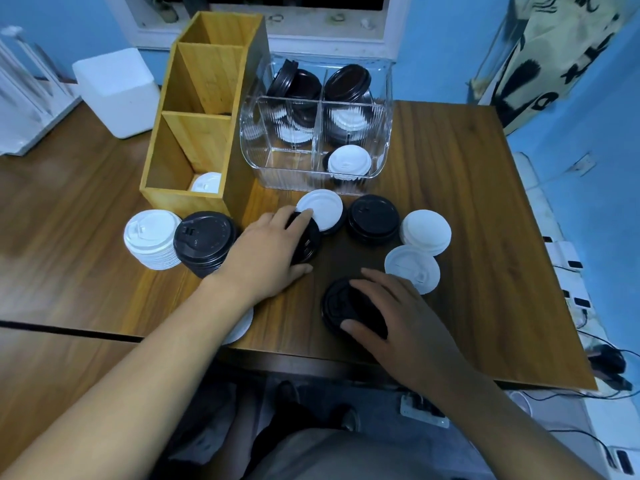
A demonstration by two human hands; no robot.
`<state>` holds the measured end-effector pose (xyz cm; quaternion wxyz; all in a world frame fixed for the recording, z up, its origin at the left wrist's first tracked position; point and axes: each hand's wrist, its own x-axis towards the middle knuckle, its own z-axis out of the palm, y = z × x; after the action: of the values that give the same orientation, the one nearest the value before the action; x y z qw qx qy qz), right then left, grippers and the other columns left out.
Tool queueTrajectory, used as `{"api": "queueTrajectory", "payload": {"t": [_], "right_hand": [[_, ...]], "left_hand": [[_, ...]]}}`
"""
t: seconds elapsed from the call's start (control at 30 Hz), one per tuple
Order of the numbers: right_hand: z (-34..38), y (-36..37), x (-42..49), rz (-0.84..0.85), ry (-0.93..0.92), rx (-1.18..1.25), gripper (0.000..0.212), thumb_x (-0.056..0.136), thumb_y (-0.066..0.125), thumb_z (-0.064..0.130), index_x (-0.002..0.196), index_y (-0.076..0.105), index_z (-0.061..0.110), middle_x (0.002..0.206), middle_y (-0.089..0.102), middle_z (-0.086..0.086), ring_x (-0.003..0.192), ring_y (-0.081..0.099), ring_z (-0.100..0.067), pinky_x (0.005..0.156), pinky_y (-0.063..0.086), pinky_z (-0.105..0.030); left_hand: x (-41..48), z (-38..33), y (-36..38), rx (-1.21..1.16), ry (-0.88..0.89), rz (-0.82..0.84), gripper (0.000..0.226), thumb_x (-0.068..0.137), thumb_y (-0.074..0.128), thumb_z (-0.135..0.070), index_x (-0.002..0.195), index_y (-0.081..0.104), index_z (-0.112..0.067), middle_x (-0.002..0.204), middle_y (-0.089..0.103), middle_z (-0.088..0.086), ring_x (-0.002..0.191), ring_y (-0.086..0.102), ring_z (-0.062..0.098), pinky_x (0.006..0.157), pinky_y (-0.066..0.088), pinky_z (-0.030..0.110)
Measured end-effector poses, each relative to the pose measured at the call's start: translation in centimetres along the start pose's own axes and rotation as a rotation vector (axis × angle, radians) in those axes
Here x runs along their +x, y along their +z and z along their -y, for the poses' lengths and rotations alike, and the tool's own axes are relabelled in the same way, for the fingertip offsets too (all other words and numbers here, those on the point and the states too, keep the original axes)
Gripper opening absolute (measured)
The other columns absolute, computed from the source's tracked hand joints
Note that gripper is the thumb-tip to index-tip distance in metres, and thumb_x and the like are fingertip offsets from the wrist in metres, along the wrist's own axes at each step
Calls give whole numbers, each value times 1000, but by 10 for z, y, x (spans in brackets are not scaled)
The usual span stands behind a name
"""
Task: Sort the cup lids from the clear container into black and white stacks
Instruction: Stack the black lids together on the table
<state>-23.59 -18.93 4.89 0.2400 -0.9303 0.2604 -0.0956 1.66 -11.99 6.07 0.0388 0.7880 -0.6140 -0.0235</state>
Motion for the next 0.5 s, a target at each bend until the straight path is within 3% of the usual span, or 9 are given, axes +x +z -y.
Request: {"api": "queueTrajectory", "payload": {"t": [0.13,0.27,0.33,0.43,0.5], "right_hand": [[3,-12,-5,-72,12,182,56,93,51,61,143,44,36,147,41,22,136,34,7,104,34,-14],[14,-25,-1,-65,85,692,60,90,68,47,143,45,33,136,57,20,128,53,-3,100,48,-21],[19,-28,1,-21,99,837,63,88,74,38,143,45,30,134,60,17,126,56,-6,100,50,-24],[24,-27,2,16,110,853,65,83,78,31,140,48,31,132,61,16,126,57,-6,99,51,-25],[23,-26,0,0,118,802,66,80,81,30,137,50,34,129,61,21,123,57,-3,97,50,-20]], "left_hand": [[-18,-14,-10,-257,24,-228,103,73,85,-56,155,35,-18,147,42,3,129,50,24,103,48,37],[-52,-57,-11,-792,78,-331,97,65,94,-43,143,45,-16,138,48,-3,130,50,10,105,43,22],[-63,-74,-1,-940,73,-347,100,59,100,-36,140,42,-20,140,49,-3,131,53,15,104,44,23],[-73,-86,15,-1037,78,-387,106,55,103,-27,139,38,-23,146,48,-2,135,52,19,107,46,30],[-77,-83,19,-1021,44,-330,111,56,103,-31,144,35,-30,151,46,-9,140,49,16,109,46,33]]}}
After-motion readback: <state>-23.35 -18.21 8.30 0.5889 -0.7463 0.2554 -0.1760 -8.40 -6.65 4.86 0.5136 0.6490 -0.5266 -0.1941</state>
